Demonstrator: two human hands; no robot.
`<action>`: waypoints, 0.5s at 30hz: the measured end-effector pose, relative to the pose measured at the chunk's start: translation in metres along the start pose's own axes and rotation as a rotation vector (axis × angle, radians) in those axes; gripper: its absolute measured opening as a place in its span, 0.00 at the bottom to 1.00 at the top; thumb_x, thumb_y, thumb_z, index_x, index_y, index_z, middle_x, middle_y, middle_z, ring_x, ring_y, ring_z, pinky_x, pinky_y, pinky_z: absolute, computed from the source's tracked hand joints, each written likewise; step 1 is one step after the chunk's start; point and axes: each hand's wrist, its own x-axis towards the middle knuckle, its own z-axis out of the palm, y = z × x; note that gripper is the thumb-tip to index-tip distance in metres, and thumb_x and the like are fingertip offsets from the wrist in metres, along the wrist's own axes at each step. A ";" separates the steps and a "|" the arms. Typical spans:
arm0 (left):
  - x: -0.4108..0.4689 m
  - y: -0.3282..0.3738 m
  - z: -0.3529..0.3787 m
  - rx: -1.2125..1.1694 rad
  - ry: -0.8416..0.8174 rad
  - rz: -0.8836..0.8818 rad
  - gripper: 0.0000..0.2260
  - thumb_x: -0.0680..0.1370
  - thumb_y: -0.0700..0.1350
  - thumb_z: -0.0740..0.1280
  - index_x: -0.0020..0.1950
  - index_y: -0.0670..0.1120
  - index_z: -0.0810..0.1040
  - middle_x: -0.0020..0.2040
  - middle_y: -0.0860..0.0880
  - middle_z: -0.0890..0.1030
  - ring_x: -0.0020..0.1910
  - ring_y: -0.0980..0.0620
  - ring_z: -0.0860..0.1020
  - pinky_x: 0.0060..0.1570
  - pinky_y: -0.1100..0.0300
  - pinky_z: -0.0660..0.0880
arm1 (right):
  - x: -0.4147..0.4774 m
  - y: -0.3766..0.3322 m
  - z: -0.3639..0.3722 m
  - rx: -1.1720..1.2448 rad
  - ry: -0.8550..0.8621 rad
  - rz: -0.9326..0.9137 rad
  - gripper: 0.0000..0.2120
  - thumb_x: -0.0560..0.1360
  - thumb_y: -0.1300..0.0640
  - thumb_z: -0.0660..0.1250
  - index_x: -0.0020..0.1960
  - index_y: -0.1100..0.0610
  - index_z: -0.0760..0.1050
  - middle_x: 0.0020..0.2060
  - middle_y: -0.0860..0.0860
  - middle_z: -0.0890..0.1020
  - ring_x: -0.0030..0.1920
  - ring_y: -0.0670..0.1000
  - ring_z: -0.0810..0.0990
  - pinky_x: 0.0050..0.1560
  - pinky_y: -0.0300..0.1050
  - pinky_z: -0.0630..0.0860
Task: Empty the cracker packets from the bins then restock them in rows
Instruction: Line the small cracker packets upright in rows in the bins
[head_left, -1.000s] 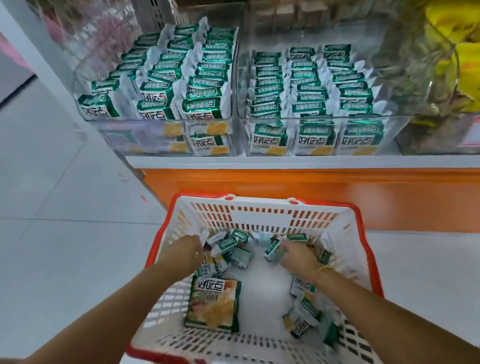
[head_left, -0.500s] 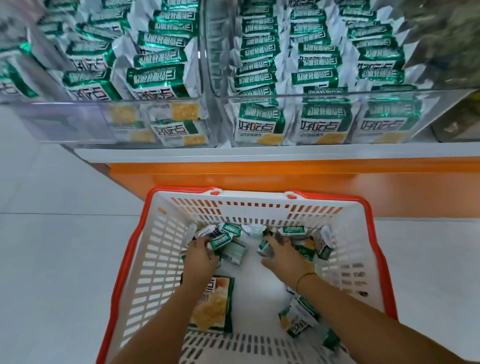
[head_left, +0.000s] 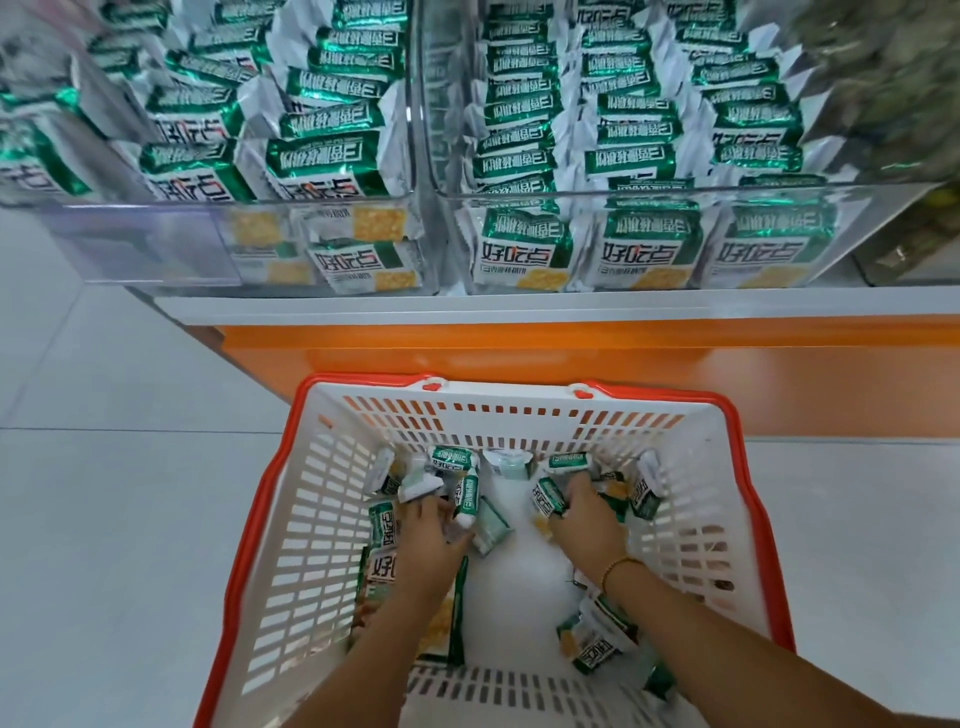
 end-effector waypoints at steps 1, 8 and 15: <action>-0.001 0.001 0.001 0.015 0.000 0.025 0.18 0.71 0.50 0.73 0.56 0.44 0.74 0.55 0.46 0.71 0.54 0.47 0.69 0.49 0.55 0.67 | 0.001 -0.001 -0.003 0.131 -0.021 0.042 0.15 0.75 0.62 0.67 0.54 0.57 0.60 0.39 0.51 0.73 0.36 0.48 0.73 0.28 0.38 0.68; 0.001 0.028 0.010 -0.283 -0.055 -0.186 0.07 0.79 0.40 0.63 0.55 0.38 0.72 0.44 0.42 0.75 0.36 0.51 0.73 0.36 0.60 0.70 | -0.003 -0.001 -0.017 0.769 -0.231 0.318 0.22 0.74 0.69 0.69 0.65 0.63 0.66 0.57 0.62 0.77 0.42 0.55 0.80 0.37 0.42 0.78; 0.025 0.051 0.009 -0.439 -0.147 -0.551 0.19 0.72 0.41 0.73 0.54 0.35 0.68 0.41 0.43 0.77 0.40 0.42 0.80 0.41 0.45 0.80 | -0.008 -0.002 -0.023 0.789 -0.248 0.239 0.20 0.74 0.69 0.68 0.65 0.64 0.69 0.50 0.56 0.79 0.46 0.55 0.81 0.46 0.46 0.81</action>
